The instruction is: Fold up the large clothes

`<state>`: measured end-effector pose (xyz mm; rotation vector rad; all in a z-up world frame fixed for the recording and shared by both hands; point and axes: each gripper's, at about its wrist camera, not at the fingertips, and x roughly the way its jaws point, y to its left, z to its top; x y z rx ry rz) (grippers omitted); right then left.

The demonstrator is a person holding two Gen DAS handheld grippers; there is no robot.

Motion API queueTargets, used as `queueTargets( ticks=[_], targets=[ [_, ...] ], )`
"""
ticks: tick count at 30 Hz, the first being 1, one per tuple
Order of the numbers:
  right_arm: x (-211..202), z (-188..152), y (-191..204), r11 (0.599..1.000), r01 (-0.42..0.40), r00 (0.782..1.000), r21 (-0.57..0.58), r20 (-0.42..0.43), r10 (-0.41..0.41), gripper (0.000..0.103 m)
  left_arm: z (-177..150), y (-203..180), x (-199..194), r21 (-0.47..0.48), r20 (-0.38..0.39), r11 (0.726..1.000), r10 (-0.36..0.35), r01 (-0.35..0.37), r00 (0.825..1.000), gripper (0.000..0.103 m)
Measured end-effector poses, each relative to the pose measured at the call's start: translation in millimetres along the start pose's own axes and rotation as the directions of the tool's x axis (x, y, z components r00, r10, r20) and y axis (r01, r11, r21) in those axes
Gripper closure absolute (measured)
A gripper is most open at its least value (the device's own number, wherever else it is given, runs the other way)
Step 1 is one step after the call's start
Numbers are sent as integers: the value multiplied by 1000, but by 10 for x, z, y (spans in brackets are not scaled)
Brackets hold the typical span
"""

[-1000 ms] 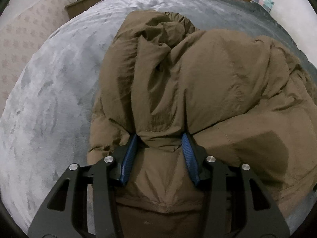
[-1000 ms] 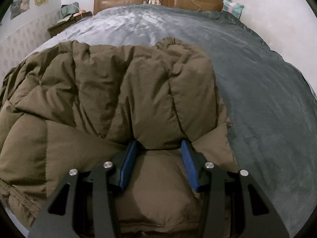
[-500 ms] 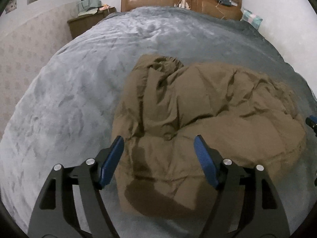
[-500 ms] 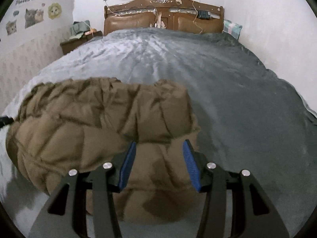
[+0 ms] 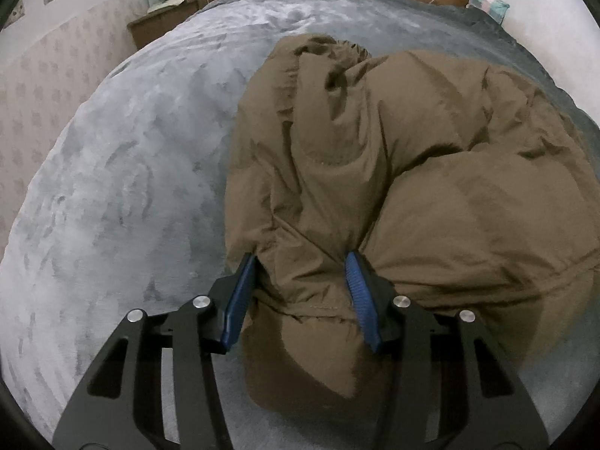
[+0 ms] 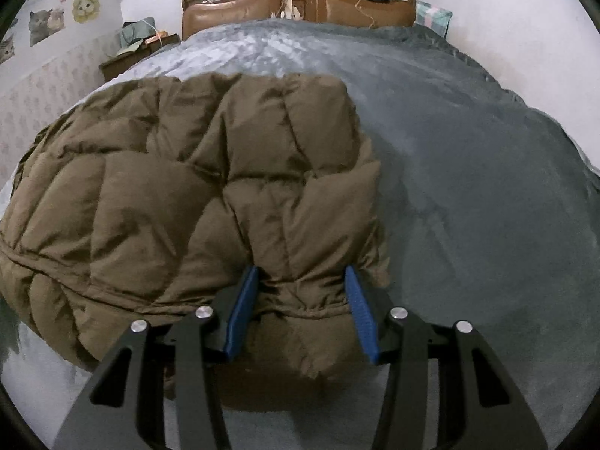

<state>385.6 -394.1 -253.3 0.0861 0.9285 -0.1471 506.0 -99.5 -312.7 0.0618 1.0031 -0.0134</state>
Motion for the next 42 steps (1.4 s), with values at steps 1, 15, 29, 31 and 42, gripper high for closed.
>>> queueTargets(
  ticks=[1, 15, 29, 31, 42],
  targets=[
    [45, -20, 4, 1000, 0, 1000, -1, -8, 0, 54, -7, -3, 21, 1, -1, 1000, -6, 6, 1000, 53],
    [238, 4, 29, 1000, 0, 999, -10, -54, -1, 52, 140, -48, 255, 4, -21, 1000, -2, 3, 1000, 48],
    [-223, 584, -372, 996, -86, 996, 19, -31, 87, 43, 432, -132, -124, 13, 36, 998, 65, -65, 997, 20],
    [-142, 612, -413, 996, -87, 995, 22, -56, 88, 41, 479, -179, -137, 19, 39, 998, 67, -68, 997, 20],
    [162, 444, -513, 968, -199, 975, 152, -66, 211, 16, 434, -114, -102, 17, 19, 998, 63, -64, 998, 20]
  ],
)
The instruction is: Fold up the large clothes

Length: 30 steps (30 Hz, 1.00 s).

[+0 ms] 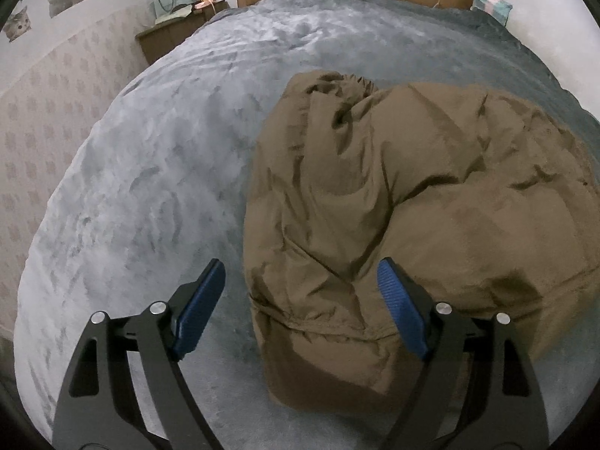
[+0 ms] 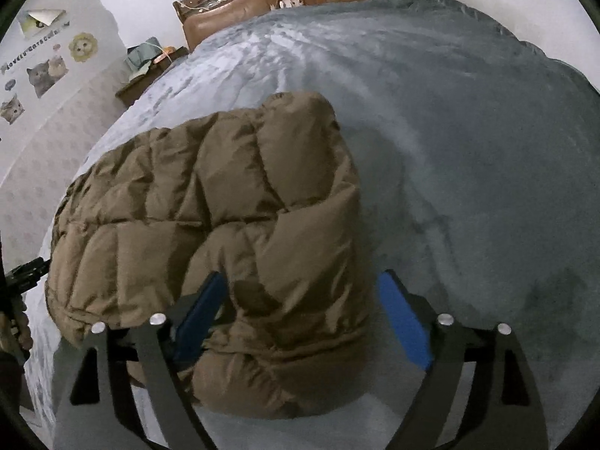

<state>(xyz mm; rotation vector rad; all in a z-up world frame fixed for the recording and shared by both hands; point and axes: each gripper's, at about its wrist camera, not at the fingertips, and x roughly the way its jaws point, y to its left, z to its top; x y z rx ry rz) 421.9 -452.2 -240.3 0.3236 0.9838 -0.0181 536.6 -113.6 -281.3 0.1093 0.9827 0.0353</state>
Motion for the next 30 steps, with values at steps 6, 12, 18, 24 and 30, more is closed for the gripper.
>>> queueTargets(
  ticks=[6, 12, 18, 24, 30],
  targets=[
    [251, 5, -83, 997, -76, 995, 31, -66, 77, 13, -64, 0, -26, 15, -5, 1000, 14, -13, 1000, 20],
    [456, 17, -179, 980, -171, 977, 99, -112, 182, 11, -115, 19, -41, 19, -11, 999, 30, -29, 1000, 20],
    [623, 5, -196, 962, -233, 962, 139, -110, 249, 7, -175, 105, -76, -5, -8, 999, 32, -32, 999, 20],
    [656, 25, 5, 954, -290, 944, 74, -144, 298, 7, -218, 131, -104, 1, -7, 999, 33, -33, 999, 20],
    [740, 123, 208, 965, -259, 954, 46, -145, 263, 8, -178, 230, -133, -17, -1, 1000, 23, -23, 1000, 20]
  ],
)
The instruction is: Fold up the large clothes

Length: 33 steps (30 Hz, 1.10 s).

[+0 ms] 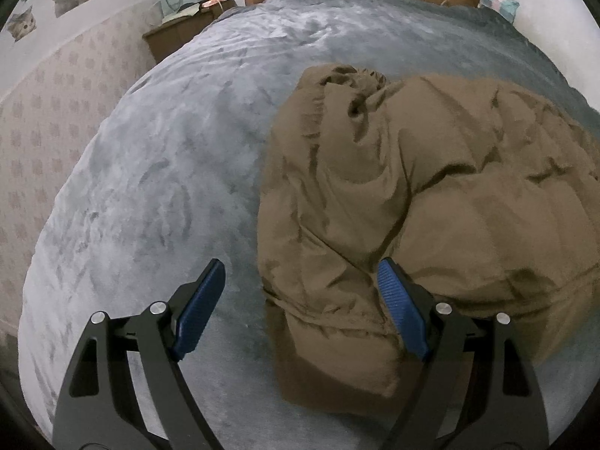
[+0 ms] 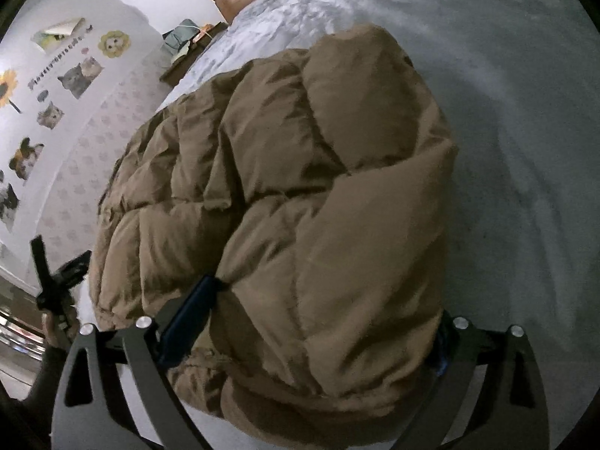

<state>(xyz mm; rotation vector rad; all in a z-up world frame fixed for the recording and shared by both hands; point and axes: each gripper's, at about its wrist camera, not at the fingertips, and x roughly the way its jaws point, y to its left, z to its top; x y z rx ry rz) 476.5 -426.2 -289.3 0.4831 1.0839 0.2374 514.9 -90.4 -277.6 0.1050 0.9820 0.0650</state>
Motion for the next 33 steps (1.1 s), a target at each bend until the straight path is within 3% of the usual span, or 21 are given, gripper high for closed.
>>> queueTargets(
  ticks=[6, 11, 13, 16, 20, 23, 24, 33],
  targets=[
    [44, -9, 250, 992, 106, 994, -71, -19, -108, 20, 12, 202, -59, -11, 0, 1000, -12, 12, 1000, 20],
    [86, 1, 303, 986, 146, 988, -85, -44, -150, 20, 25, 492, -85, -85, -32, 990, -119, 116, 992, 13],
    [104, -2, 282, 986, 146, 987, -77, -49, -150, 20, 31, 581, -81, -110, -37, 981, -167, 163, 985, 6],
    [127, 9, 251, 988, 141, 988, -57, -47, -144, 20, 57, 687, -2, -141, -56, 961, -249, 239, 967, 3],
    [134, -18, 231, 988, 143, 988, -54, -48, -146, 19, 91, 672, 189, -164, -115, 914, -391, 371, 913, 3],
    [134, -31, 198, 988, 145, 988, -60, -50, -148, 19, 67, 648, 319, -152, -139, 932, -351, 330, 926, 3],
    [137, -27, 201, 988, 144, 988, -61, -50, -147, 19, 34, 651, 353, -161, -147, 929, -356, 332, 923, 3],
    [134, -48, 139, 989, 133, 990, -57, -42, -136, 19, -217, 547, 570, -223, -154, 827, -553, 516, 819, 3]
  ],
)
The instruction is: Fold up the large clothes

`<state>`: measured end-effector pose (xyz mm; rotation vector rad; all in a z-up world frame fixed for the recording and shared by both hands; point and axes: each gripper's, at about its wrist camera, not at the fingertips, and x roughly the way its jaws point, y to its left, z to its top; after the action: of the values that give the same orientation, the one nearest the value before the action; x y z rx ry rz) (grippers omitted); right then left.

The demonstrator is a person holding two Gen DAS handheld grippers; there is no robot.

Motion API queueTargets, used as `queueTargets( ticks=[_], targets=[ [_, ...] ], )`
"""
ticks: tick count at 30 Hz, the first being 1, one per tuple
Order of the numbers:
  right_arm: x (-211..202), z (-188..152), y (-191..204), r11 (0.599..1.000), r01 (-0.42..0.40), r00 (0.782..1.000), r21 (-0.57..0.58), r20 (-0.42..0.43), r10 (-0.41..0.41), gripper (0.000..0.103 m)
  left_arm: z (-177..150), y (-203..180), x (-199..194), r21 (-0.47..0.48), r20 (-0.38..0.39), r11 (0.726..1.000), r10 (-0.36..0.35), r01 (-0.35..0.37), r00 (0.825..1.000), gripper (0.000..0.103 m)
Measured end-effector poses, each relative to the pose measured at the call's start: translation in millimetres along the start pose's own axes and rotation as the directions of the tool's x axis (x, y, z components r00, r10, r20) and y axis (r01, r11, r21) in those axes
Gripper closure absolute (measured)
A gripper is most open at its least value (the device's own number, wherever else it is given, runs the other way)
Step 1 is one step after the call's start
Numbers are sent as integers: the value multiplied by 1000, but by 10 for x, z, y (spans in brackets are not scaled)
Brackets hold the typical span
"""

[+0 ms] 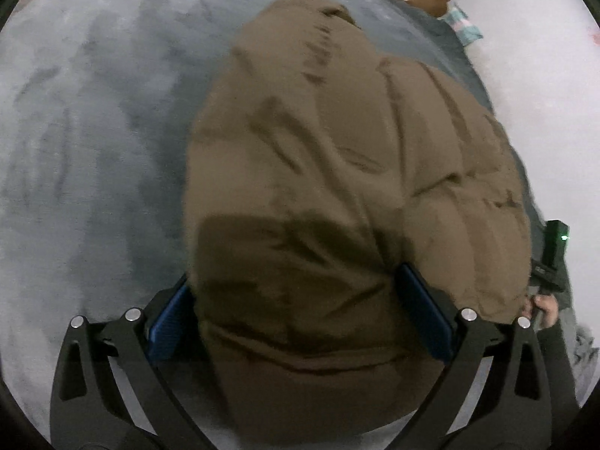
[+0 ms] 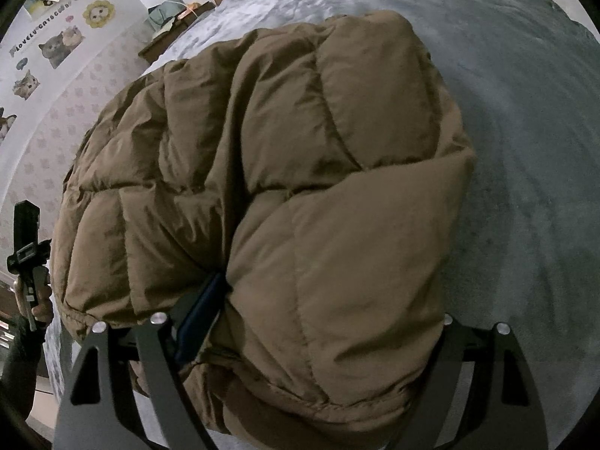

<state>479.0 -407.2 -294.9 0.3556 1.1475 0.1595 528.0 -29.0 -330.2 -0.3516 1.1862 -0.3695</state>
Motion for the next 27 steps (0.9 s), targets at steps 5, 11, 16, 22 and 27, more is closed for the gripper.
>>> queueTargets(
  ticks=[5, 11, 16, 22, 27],
  targets=[
    [6, -5, -16, 1000, -1, 1000, 0, 0, 1, 19, -45, -146, 67, 4, -16, 999, -42, 42, 999, 3],
    [-4, 2, 0, 1000, 8, 1000, 1, 2, -8, 19, 187, -383, 282, 29, -40, 1000, 13, -11, 999, 3],
    [-35, -2, 44, 1000, 10, 1000, -11, -2, -10, 20, 223, -560, 252, 108, -28, 993, 59, -56, 998, 4],
    [-79, 11, 117, 999, 6, 1000, -35, 19, -5, 30, 212, -729, 203, 168, 22, 971, 169, -170, 985, 18],
    [-128, 4, 182, 998, 17, 1000, -58, 23, -15, 43, 228, -891, 137, 214, 54, 944, 244, -250, 968, 29]
  ],
)
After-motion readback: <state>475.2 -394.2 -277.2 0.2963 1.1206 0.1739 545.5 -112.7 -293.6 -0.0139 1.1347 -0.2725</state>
